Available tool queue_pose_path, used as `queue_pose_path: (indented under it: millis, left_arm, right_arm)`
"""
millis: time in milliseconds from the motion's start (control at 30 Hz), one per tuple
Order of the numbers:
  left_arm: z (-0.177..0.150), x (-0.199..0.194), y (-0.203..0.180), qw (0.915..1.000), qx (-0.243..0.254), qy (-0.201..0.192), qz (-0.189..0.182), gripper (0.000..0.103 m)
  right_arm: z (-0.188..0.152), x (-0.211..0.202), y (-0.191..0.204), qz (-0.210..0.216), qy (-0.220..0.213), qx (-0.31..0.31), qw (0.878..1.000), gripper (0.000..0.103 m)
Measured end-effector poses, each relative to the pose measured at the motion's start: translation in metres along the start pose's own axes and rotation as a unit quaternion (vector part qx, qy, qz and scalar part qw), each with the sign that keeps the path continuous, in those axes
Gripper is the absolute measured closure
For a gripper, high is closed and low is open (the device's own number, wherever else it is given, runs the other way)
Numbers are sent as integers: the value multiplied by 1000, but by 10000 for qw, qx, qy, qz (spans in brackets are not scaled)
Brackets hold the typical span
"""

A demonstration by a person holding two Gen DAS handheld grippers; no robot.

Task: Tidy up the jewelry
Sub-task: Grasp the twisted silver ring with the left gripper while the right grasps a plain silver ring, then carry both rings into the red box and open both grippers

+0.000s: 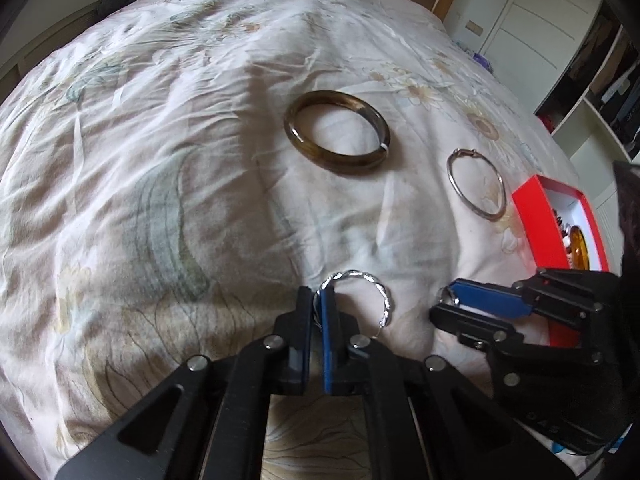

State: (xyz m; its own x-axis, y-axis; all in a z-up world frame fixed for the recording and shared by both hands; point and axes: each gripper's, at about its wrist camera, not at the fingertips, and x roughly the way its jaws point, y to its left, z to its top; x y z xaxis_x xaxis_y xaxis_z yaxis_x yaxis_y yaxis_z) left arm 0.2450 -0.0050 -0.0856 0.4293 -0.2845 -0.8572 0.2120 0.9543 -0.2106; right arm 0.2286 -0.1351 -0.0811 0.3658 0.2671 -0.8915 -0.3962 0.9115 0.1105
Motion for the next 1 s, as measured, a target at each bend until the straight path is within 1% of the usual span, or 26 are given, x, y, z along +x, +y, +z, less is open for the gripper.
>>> queue_pose_path:
  millis: [133, 300, 433, 567, 700, 867, 1000]
  left_arm:
    - [1, 8, 0, 9999, -9, 135, 56, 98]
    - [4, 12, -6, 9995, 143, 208, 166, 99]
    - [3, 3, -11, 9997, 112, 34, 232, 99]
    - [-1, -12, -19, 9996, 82, -198, 203, 100]
    - [-2, -28, -29, 9989, 156, -378, 211, 100]
    - [3, -50, -46, 9978, 319, -559, 150, 100]
    - [7, -64, -67, 9968, 446, -658, -2, 100]
  right_arm:
    - [-2, -10, -2, 75, -109, 102, 9999, 83]
    - [-9, -25, -7, 126, -229, 209, 9994, 83]
    - [-15, -44, -12, 127, -365, 306, 9988, 83]
    - [-22, -62, -15, 115, -492, 366, 9981, 83]
    - [-27, -73, -17, 118, -614, 457, 9970, 83]
    - [-34, -96, -27, 78, -842, 612, 9945, 83]
    - [-42, -114, -39, -60, -996, 732, 9923, 83]
